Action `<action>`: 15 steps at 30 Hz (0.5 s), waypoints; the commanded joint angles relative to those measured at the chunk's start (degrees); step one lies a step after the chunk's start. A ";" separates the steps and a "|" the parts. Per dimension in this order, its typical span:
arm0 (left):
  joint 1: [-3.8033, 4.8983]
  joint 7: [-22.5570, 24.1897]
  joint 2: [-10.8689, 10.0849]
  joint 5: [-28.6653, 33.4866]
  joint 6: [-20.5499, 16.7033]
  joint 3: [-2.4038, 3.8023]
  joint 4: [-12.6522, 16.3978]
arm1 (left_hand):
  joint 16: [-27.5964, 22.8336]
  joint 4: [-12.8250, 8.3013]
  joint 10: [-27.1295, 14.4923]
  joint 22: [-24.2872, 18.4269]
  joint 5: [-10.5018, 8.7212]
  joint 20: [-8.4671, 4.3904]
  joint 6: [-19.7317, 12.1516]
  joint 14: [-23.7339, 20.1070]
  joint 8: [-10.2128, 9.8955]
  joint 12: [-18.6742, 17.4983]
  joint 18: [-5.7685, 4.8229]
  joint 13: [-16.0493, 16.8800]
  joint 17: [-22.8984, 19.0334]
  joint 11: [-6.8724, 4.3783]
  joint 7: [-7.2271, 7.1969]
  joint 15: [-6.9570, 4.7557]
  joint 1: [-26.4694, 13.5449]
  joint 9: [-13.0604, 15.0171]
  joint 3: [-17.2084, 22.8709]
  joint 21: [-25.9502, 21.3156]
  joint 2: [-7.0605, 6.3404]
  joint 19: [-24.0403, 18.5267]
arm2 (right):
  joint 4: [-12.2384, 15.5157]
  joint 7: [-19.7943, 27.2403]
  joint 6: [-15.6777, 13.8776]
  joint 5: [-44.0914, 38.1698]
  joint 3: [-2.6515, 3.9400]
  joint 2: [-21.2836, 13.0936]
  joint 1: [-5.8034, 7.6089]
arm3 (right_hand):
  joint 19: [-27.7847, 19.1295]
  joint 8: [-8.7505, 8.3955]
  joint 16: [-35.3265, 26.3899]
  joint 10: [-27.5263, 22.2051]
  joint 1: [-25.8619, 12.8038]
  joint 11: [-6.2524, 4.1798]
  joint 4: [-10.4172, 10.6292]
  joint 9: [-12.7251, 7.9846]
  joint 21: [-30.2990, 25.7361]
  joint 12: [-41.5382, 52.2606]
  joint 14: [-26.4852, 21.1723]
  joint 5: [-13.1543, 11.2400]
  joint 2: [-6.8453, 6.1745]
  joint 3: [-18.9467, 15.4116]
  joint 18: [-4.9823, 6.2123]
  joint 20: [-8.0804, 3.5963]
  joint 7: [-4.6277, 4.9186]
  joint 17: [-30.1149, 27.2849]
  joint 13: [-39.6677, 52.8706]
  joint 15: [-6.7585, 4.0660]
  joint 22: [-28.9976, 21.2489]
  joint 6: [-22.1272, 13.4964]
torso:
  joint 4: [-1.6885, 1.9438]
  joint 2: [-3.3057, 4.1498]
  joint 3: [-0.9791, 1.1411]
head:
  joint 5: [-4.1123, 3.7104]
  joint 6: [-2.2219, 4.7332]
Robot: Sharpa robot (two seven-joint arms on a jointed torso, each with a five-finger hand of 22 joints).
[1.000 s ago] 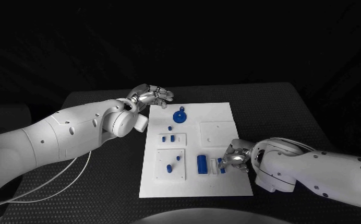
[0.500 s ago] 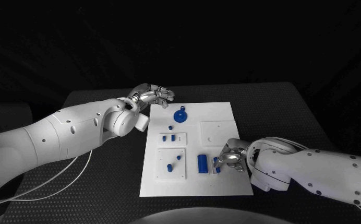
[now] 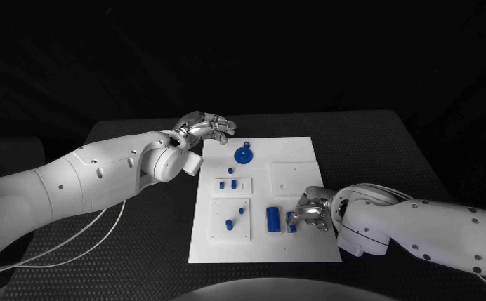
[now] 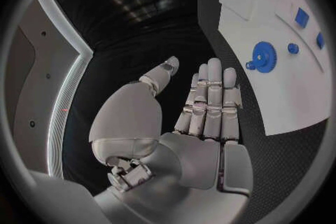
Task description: Assemble the parts on the task board
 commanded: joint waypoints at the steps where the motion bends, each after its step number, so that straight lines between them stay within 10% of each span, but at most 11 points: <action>1: 0.04 0.32 0.10 0.08 0.90 0.03 0.17 | -0.32 0.34 -0.46 0.06 0.18 -0.06 -0.47 0.31 0.24 0.11 0.84 -0.02 0.11 -0.01 -0.09 0.09 -0.10 -0.07 0.03 -0.28 -0.01 0.50 | -0.11 -0.16 1.27 0.12 -0.03 0.08 -0.08 | 0.13 -0.28 -0.25 0.13 -0.70 -0.25 0.08 -0.05 0.28 -0.29 0.19 -0.22 -0.13 -0.44 2.50 0.13 0.05 -0.05 -0.02 -0.30 -0.07 0.47 | -0.01 -0.01 0.01 | 0.13 -0.13; 8: 0.04 0.30 0.08 0.08 0.92 0.03 0.16 | -0.33 0.34 -0.47 0.07 0.18 -0.06 -0.48 0.31 0.24 0.11 0.84 -0.02 0.12 0.00 -0.08 0.09 -0.11 -0.08 0.03 -0.29 -0.01 0.50 | -0.26 -0.20 1.00 -0.55 -0.03 0.10 -0.08 | 0.12 -0.32 -0.30 0.08 -0.96 -0.26 0.10 -0.09 0.27 -0.29 0.15 -0.24 -0.38 -0.60 2.50 0.10 0.05 -0.10 0.01 -0.33 -0.11 0.46 | -0.02 -0.01 0.03 | 0.14 -0.12; 15: 0.04 0.27 0.06 0.08 0.92 0.03 0.16 | -0.34 0.35 -0.47 0.08 0.18 -0.06 -0.49 0.31 0.24 0.11 0.84 -0.02 0.14 0.00 -0.08 0.09 -0.11 -0.08 0.03 -0.31 -0.02 0.50 | -0.37 -0.15 1.48 -0.86 -0.03 0.06 -0.08 | 0.22 -0.46 -0.48 -0.15 -2.65 -0.27 1.30 -0.10 0.16 -0.34 0.04 -0.34 -4.36 -1.63 2.50 -0.09 0.06 -0.20 0.12 -0.52 -0.37 0.25 | -0.04 -0.01 0.01 | 0.18 -0.19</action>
